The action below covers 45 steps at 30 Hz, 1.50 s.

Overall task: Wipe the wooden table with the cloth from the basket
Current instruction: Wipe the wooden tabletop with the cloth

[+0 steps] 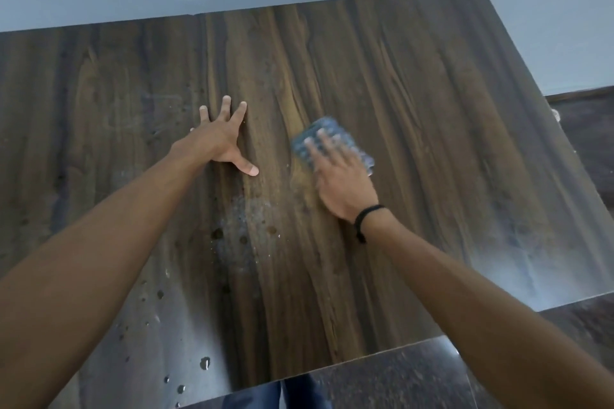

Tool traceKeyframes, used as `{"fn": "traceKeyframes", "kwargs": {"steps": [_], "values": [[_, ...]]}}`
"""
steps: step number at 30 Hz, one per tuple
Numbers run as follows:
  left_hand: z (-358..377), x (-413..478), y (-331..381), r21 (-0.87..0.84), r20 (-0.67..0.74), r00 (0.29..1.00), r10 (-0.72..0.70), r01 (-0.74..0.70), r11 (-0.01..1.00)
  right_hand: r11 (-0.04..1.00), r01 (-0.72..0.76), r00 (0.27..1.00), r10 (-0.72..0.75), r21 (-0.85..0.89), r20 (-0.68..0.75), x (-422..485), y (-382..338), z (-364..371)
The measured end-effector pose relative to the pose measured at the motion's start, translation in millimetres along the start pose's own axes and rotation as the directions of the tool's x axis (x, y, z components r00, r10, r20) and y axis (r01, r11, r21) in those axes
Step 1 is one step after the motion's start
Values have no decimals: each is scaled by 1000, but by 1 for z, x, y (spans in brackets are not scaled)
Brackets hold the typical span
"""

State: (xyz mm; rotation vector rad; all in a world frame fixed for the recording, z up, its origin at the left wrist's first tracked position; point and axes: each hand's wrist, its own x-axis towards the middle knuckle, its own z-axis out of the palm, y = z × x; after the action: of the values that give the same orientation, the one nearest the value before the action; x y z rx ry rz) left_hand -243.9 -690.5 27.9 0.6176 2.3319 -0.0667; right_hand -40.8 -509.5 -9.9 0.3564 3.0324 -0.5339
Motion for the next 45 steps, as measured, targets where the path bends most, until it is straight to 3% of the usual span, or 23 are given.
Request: {"fn": "traceKeyframes", "kwargs": {"steps": [2,5,6,8,9,12,15,16,18,19,22,23,25,26,29,30,32,33,36,39,42,43,45], "values": [[0,-1,1,6,-4,1000,-5,5,1000,983,181,979,-178,-17,95,-22,4,4],[1,1,-1,9,4,1000,-10,10,1000,991,-134,990,134,1,-51,-37,11,1],[2,2,-2,12,4,1000,-12,12,1000,995,-98,993,97,-9,-62,-43,7,4],[2,3,-3,20,-3,1000,-21,21,1000,988,154,987,-152,-29,50,-57,-2,12],[1,3,-3,19,-4,1000,-24,24,1000,987,161,985,-160,-15,66,-61,-2,15],[0,1,1,16,2,1000,-21,21,1000,990,-139,988,141,34,-63,-68,-7,16],[-2,-5,4,-3,-1,1000,-17,17,1000,980,179,983,-174,-84,62,-77,-3,21],[-2,-9,3,-8,-9,1000,-10,9,1000,978,180,984,-177,-103,37,-75,6,21],[2,-20,3,-11,-23,1000,6,-6,1000,991,-134,988,133,-10,-82,-76,13,13],[6,-25,4,-7,-31,999,17,-17,1000,979,-201,976,202,19,-82,-82,11,12],[22,-40,13,40,18,999,40,-41,998,996,83,994,-81,-22,78,-111,0,18],[30,-45,18,54,53,998,43,-46,997,999,50,997,-49,-17,51,-116,2,19],[43,-48,22,76,86,995,41,-48,996,976,-211,976,213,43,-50,-120,-3,17],[46,-49,23,82,86,996,39,-46,996,972,-232,971,234,46,-46,-124,-9,19],[43,-51,25,88,71,997,31,-38,995,993,114,990,-111,-34,81,-143,-14,23],[42,-51,26,89,66,997,28,-34,995,998,64,996,-63,-20,59,-142,-8,19],[43,-50,26,97,67,997,28,-34,995,983,-183,981,185,32,-53,-144,-3,14],[43,-49,25,96,68,997,30,-36,995,984,-176,982,177,20,-58,-148,-5,16],[45,-52,24,87,45,998,43,-47,995,995,75,994,-70,-65,85,-174,-5,27],[45,-55,23,80,40,998,52,-55,995,970,-243,968,245,29,-62,-191,-5,25],[45,-56,22,83,34,998,50,-52,995,996,45,998,-41,-79,53,-224,-8,33],[46,-57,22,79,29,998,50,-52,996,995,42,998,-38,-86,55,-230,-1,34],[46,-57,22,68,27,998,52,-54,996,975,-222,973,220,-19,-63,-234,4,30]]}}
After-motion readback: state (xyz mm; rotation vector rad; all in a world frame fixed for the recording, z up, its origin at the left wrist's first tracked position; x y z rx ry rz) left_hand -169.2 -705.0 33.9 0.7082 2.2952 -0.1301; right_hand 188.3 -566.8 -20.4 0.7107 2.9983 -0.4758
